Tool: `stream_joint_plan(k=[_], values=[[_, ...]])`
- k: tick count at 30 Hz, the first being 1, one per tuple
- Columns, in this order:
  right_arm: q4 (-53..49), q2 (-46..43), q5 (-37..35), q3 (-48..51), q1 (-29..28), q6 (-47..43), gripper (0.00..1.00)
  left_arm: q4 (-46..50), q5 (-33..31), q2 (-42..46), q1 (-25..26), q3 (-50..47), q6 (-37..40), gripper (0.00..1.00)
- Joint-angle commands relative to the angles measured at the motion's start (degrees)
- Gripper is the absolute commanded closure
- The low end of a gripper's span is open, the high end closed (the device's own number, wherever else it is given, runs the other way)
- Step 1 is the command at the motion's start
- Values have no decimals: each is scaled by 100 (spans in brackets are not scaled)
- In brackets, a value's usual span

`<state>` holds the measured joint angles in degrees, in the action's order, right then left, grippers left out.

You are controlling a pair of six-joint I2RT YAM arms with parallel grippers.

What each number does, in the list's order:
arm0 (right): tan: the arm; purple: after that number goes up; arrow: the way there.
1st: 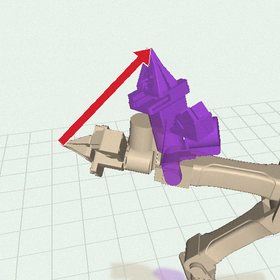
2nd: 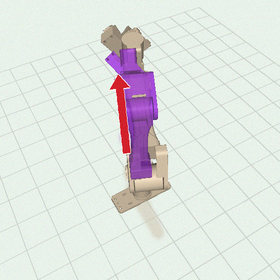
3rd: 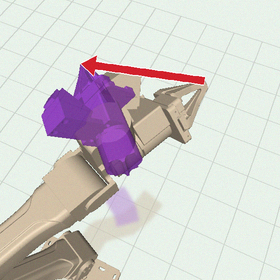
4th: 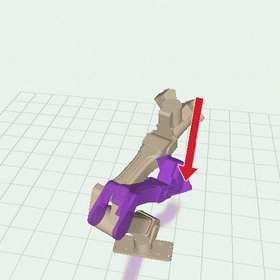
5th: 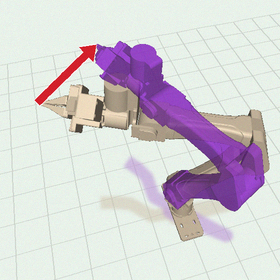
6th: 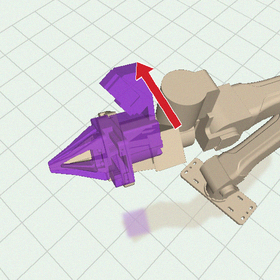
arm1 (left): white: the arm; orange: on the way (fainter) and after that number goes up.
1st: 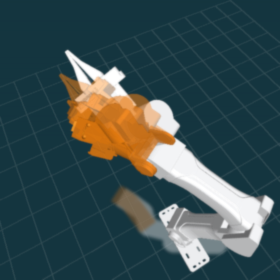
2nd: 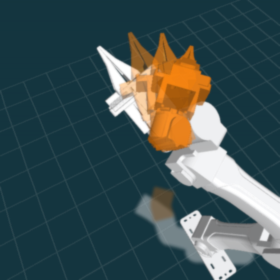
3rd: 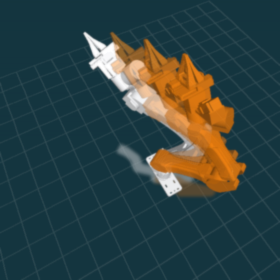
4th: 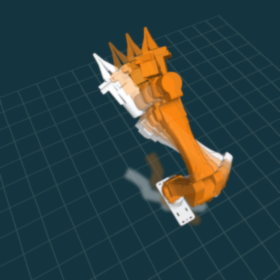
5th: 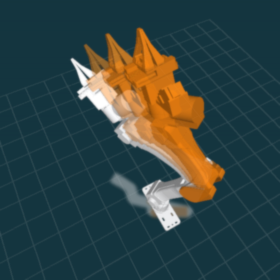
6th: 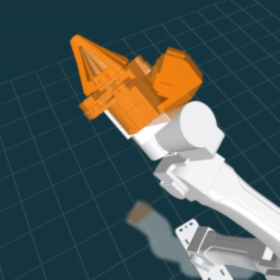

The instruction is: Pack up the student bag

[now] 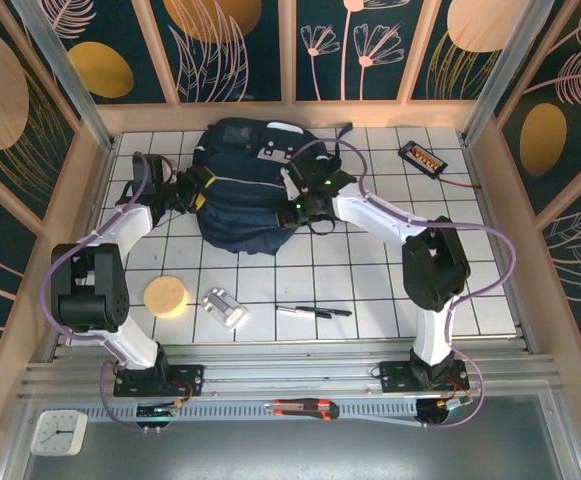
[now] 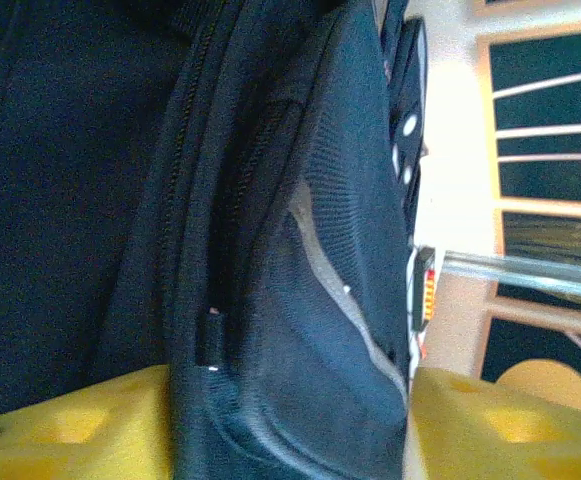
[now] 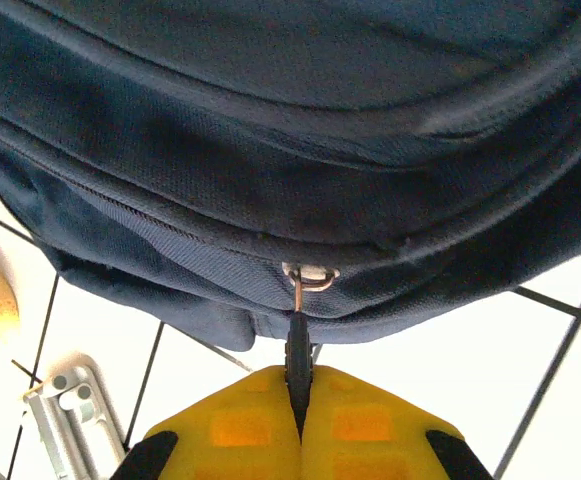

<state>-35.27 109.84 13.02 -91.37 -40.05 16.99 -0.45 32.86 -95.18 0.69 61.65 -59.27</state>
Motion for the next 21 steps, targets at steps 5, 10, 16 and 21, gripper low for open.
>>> stream_joint_plan(k=[5,10,16,21], values=[[-312,333,105,-873,-88,146,100,430,-101,804,-7,-284,352,12],[-221,437,292,-955,-143,190,100,711,-180,1496,1,-546,162,2],[-207,595,445,-1201,-231,165,100,-264,105,2266,166,-1561,-1250,1],[-411,772,491,-1516,-338,86,100,-951,0,2269,675,-1855,-1958,1]])
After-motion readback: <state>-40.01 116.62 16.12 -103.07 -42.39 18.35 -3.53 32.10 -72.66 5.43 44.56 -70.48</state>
